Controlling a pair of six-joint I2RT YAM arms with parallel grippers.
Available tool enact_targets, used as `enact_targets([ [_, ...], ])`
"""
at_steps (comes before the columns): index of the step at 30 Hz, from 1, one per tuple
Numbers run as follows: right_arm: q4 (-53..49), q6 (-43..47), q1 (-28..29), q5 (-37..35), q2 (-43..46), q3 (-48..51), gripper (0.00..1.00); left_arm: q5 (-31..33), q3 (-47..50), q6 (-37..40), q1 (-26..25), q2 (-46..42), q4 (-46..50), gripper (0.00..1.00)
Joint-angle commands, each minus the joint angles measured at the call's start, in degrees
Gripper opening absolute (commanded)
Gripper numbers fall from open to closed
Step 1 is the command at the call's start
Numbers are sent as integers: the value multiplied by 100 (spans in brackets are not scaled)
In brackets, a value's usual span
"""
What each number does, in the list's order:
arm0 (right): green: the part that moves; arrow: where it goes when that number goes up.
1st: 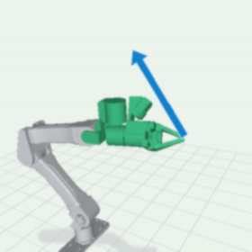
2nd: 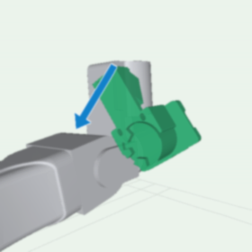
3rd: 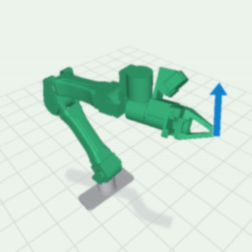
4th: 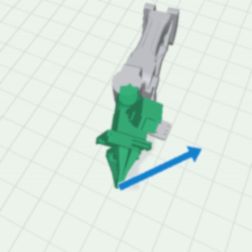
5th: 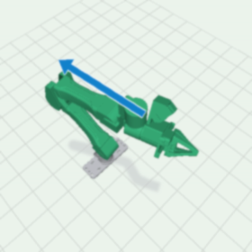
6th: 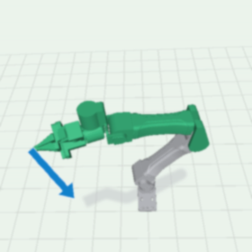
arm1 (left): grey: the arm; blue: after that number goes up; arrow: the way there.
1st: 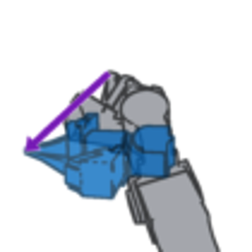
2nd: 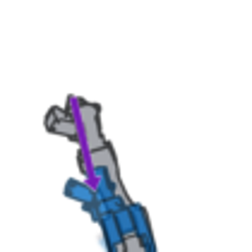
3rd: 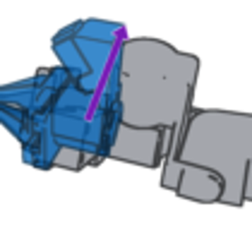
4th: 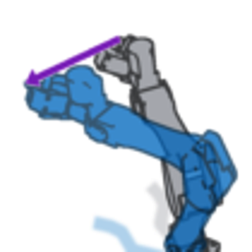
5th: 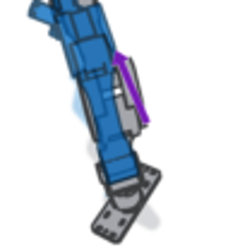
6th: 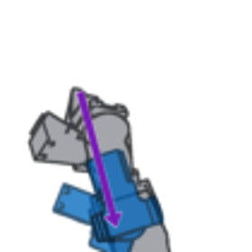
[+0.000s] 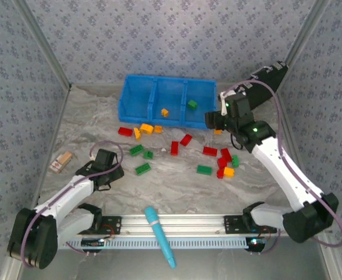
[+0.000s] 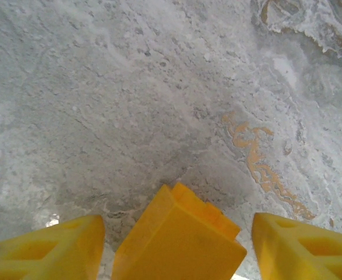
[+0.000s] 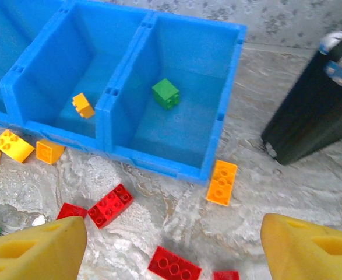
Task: Sort the legos into containers by color
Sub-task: Pick up the lego from the bottom-left of the table, then place the lego in the container.
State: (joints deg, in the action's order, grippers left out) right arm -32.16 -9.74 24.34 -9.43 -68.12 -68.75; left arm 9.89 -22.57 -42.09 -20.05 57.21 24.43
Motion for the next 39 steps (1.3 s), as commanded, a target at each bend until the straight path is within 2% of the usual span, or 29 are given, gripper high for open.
enact_targets([
  [1,-486,-355,-90,-193,448,317,80,31,-52,-8,-51,194,-154,60],
  [3,-606,-486,-180,-151,630,431,80,15,-81,3,-56,279,-156,57],
  [6,-643,-928,-415,124,835,811,80,-8,-90,35,-61,333,-208,47],
  [8,-456,-1411,-768,703,863,1211,79,-34,-105,55,-82,377,-219,39],
  [10,-255,-1604,-986,993,836,1566,78,-65,-133,78,-115,426,-210,33],
  [14,108,-1760,-1168,1062,830,2058,78,-85,-255,167,-236,451,-40,25],
  [19,398,-1673,-1590,1280,660,2317,77,-30,-831,321,-385,159,499,22],
  [25,770,-1584,-1659,1251,370,2525,77,-80,-2314,509,-564,191,861,22],
  [31,991,-1562,-1659,1304,327,2714,74,-111,-4037,936,-879,1231,533,22],
  [39,1107,-1400,-1655,1186,372,2776,74,-359,-5881,1395,-1086,3343,-205,22],
])
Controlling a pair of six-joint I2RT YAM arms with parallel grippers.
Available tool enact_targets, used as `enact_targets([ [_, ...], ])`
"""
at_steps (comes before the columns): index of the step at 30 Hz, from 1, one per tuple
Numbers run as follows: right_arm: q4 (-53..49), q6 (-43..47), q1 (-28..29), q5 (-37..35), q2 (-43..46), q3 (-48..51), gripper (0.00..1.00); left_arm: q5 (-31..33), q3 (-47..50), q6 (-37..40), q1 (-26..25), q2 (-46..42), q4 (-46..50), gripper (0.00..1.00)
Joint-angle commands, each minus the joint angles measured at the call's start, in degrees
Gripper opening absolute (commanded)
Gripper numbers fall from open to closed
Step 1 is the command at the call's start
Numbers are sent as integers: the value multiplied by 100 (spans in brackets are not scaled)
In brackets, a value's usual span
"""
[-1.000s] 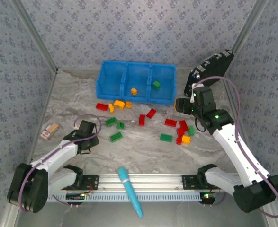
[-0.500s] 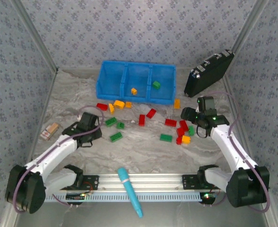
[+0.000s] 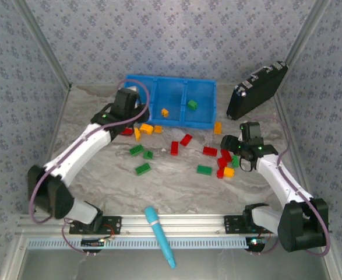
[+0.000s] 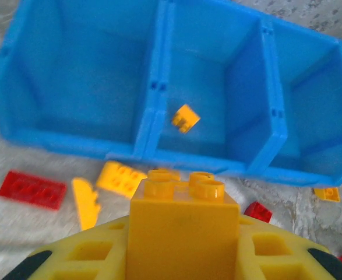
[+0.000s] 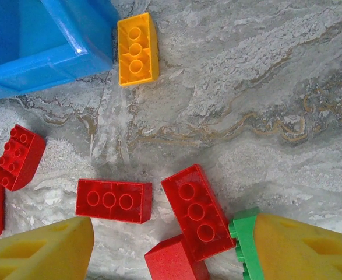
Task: Sort the legos into containers by color
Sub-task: Place the lego in the container.
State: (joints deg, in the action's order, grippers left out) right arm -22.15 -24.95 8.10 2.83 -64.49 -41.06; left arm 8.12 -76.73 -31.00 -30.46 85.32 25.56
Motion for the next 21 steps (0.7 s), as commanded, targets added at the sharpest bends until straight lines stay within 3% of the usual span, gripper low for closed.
enact_targets([
  [1,97,148,-31,-51,-29,-16,74,-217,-653,311,-48,785,-366,22],
  [8,104,386,-29,5,-436,-350,74,-432,-2038,437,-74,2636,-423,24],
  [17,59,985,-14,48,-1190,-855,74,-576,-4537,540,-74,4677,387,25],
  [21,-57,1278,-6,88,-1713,-1200,73,-604,-5616,627,-58,5344,980,36],
])
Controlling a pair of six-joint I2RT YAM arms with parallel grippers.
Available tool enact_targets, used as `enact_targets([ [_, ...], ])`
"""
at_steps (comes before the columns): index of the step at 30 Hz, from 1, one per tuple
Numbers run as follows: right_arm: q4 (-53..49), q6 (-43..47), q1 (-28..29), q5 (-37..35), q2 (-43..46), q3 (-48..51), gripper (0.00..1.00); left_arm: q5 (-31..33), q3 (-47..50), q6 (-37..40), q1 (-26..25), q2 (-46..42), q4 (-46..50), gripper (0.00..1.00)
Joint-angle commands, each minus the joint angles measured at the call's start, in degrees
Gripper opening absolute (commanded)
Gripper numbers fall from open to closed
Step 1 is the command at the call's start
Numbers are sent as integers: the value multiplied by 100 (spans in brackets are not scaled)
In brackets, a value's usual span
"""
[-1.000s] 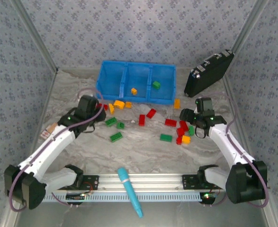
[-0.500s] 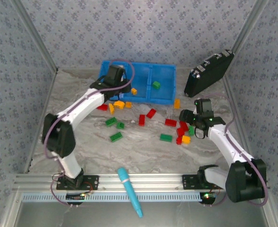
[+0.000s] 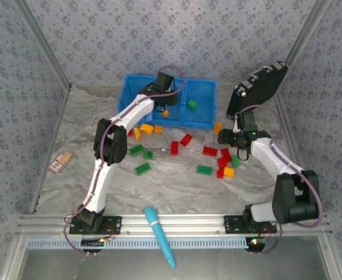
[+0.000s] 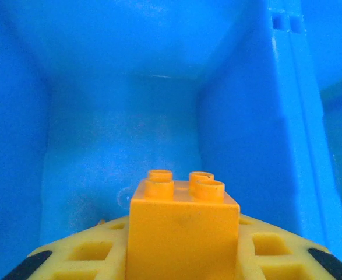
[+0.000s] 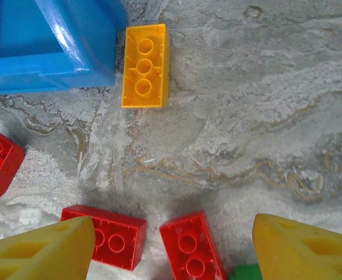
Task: Sort the legos into containers by color
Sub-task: Place the lego in the container, then pick up the lego from the middle-right of the table.
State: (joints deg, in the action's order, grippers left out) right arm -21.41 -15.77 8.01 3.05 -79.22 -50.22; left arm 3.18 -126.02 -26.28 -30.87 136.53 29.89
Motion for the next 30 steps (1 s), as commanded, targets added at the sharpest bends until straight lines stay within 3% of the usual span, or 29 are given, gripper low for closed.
enact_targets([
  [1,-81,391,-1,105,-340,-325,73,-120,-898,174,-15,368,654,39],
  [5,148,516,60,252,-804,-578,73,-155,-1710,258,4,831,1150,55],
  [9,38,682,231,-112,-1379,-1012,73,-201,-1807,358,27,827,1167,64],
  [16,-110,812,411,-647,-2087,-1486,73,-493,-1803,537,20,339,1242,68],
  [25,-225,751,460,-926,-2597,-2081,72,-1041,-1590,1442,-115,-859,1719,68],
  [30,-451,785,499,-998,-2922,-2471,72,-985,-876,1766,-179,-1827,1788,68],
])
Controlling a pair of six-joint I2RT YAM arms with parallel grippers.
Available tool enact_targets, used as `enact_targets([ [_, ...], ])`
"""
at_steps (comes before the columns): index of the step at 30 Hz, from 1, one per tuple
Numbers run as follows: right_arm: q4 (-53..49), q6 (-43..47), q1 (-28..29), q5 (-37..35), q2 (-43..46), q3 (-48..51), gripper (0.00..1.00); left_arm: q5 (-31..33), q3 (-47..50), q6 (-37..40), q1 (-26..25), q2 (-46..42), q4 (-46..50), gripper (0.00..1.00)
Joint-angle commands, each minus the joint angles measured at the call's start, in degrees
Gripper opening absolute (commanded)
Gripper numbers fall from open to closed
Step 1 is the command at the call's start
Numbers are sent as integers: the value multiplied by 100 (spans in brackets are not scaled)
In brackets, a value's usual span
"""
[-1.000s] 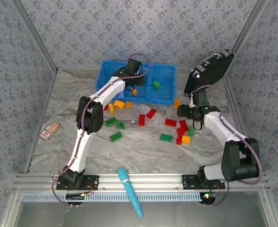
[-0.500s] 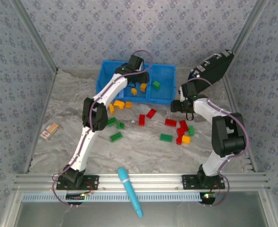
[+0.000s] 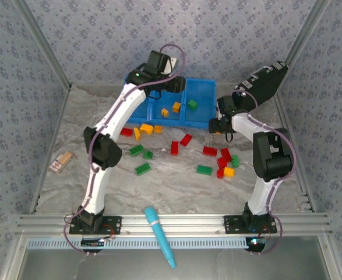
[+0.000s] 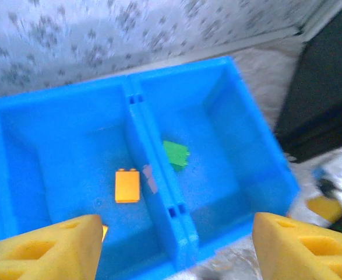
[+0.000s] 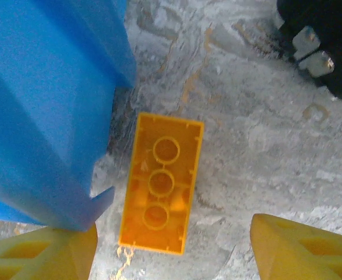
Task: Sort the legos into containers by color
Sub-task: Pick up the lego from the middle-right of the table.
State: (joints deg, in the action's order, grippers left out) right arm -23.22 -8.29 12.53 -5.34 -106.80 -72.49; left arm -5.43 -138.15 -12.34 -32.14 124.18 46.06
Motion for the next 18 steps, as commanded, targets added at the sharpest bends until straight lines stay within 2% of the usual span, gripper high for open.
enact_targets([
  [1,-288,55,37,-129,-210,-301,72,-112,564,381,-63,-792,106,68],
  [9,-776,61,27,-112,-758,-916,68,434,2491,479,-108,-2411,-380,70],
  [18,-1097,-161,30,-491,-920,-1073,55,771,3182,817,-91,-3341,-255,72],
])
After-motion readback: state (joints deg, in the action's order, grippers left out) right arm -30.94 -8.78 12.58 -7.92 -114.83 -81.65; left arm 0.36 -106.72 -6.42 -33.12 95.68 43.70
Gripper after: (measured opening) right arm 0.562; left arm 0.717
